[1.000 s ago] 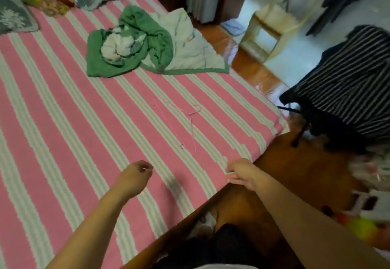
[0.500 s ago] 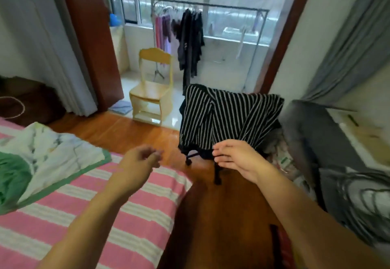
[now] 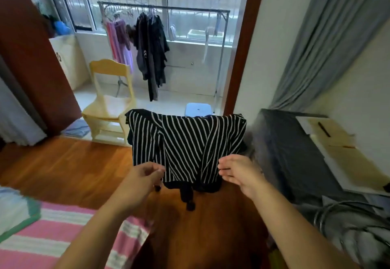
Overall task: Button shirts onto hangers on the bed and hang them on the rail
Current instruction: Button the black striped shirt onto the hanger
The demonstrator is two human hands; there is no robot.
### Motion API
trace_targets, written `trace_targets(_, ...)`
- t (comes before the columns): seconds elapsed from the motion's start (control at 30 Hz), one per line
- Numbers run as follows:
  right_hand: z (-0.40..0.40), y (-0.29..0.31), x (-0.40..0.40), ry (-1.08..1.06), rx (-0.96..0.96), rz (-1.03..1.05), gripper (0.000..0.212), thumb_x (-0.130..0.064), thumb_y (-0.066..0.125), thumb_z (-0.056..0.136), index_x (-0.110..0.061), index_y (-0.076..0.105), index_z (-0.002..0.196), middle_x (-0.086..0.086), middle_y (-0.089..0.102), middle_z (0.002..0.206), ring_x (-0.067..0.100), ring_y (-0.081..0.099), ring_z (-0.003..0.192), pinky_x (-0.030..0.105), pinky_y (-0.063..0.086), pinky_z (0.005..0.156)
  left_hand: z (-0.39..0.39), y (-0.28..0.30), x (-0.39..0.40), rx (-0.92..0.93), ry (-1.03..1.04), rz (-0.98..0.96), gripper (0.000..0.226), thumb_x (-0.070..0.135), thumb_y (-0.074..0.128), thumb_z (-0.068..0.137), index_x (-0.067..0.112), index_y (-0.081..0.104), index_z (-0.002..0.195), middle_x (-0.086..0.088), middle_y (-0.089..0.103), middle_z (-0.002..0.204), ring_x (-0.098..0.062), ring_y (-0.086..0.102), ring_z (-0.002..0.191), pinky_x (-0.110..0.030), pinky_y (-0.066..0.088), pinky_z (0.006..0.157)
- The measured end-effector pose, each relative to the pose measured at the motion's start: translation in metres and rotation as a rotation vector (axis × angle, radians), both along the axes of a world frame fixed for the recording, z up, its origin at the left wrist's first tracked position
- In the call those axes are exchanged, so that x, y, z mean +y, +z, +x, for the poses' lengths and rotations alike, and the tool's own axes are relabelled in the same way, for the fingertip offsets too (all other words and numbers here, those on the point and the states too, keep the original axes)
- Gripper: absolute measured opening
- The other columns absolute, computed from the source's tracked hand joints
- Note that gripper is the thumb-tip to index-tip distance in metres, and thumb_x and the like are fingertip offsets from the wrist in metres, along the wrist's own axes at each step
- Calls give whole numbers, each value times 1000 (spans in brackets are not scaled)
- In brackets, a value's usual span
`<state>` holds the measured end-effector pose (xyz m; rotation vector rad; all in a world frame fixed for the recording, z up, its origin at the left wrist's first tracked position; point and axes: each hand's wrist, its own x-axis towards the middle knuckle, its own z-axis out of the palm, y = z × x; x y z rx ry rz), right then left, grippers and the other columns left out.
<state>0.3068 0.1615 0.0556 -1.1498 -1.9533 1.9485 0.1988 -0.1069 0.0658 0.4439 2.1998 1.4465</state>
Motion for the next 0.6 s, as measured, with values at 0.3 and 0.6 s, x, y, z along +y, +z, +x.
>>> trace_targets(0.3,-70,-9,150,-83,-54,-49,18,3,49,101,-2,64,91,16,63,82,20,66,55,21,54,49,-126,-27,96,-108,130,-35,16,18,57,102,18,73,101,-18,71,103,-35,67,96,-50,54,86)
trace_targets(0.6,-183,-29,259,-45,-222,401,28,-26,57,98,-10,65,121,5,66,116,24,62,105,35,50,93,-162,-28,177,-171,102,-58,15,20,61,101,21,76,103,-14,71,102,-31,69,96,-48,55,92)
